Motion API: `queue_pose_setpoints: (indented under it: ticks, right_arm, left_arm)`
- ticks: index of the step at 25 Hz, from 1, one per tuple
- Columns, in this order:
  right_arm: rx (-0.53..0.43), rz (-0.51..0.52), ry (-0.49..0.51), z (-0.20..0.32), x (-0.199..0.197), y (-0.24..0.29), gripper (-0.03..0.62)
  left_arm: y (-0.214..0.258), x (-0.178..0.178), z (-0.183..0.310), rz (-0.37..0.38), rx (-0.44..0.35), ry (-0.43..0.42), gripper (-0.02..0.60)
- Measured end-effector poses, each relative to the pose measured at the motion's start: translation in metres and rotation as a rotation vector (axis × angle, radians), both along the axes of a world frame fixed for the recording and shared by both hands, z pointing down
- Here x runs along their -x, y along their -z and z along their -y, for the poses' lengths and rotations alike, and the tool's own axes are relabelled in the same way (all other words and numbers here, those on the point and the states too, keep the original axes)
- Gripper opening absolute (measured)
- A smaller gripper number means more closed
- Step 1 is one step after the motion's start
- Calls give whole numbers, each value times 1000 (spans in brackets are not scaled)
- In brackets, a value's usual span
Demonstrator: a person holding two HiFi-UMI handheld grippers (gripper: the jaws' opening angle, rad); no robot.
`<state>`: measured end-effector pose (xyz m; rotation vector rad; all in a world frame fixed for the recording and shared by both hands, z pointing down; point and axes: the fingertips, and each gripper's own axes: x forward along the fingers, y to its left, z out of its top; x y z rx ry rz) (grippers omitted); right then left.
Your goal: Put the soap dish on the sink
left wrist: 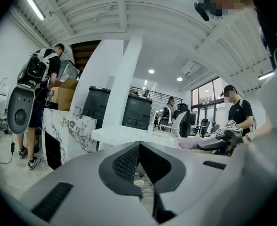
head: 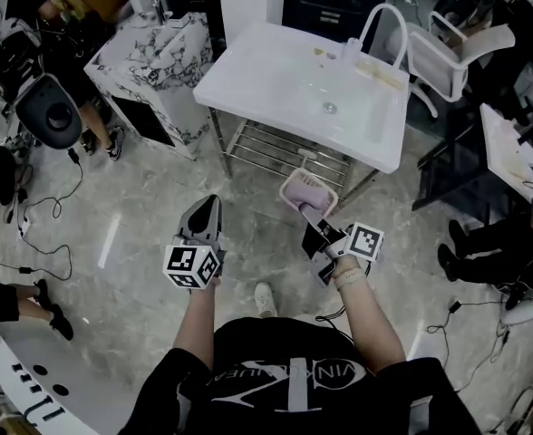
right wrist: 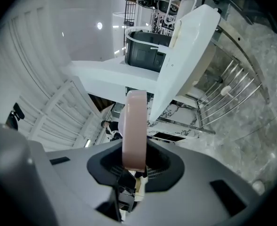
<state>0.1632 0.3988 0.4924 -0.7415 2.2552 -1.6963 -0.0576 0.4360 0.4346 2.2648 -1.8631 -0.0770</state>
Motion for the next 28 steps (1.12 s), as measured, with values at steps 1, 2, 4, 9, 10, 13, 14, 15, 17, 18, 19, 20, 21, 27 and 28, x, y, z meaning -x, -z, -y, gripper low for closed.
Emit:
queue_pose_setpoints:
  ticks: [1,2,4,9,10,13,14,15,17,18,19,20,21,27,28]
  right_arm:
    - [-5,5,-3,4,4,0,92]
    - [-10,9,-7,7,9,1,92]
    - [-17,13,-11,15,16,1,92]
    - [11,10,-12,27,27,-2,92]
    - [16,15,-10,29,30,-1,92]
    - [20,7,-6,40,33,-1,92]
    - [18,4,-5,45,34,-1,92]
    - [15,3,-2,50,36,-1,92]
    - [13,7,3,60,39,-3,92]
    - [12,10,5,66,41,-3,92]
    - [8,13,8,72,44,-4,92]
    - [2,15,11,78,46,-4,92]
    - [-5,15,15,85,49,-4,92]
    - [-8,26,38,131,71,1,92]
    - [-10,30,43,138,74,2,92]
  left_arm:
    - [0,4,4,2,-1,-7,15]
    - [0,7,8,5,-2,-13,15]
    - [1,13,16,7,-5,-20,15]
    - [0,20,28,4,-7,-30,15]
    - [0,20,31,2,-8,-33,15]
    - [0,21,40,-1,-7,-44,15]
    - [0,22,43,-2,-6,-45,15]
    - [-1,23,46,-3,-5,-45,15]
    - [-4,27,53,-7,-5,-39,15]
    - [-5,29,58,-7,-6,-35,15]
    - [-5,31,63,-6,-7,-32,15]
    - [-6,34,68,-3,-8,-30,15]
    - [-5,37,74,0,-8,-29,15]
    - [0,55,119,7,-10,-15,15]
    - [0,57,128,5,-12,-13,14]
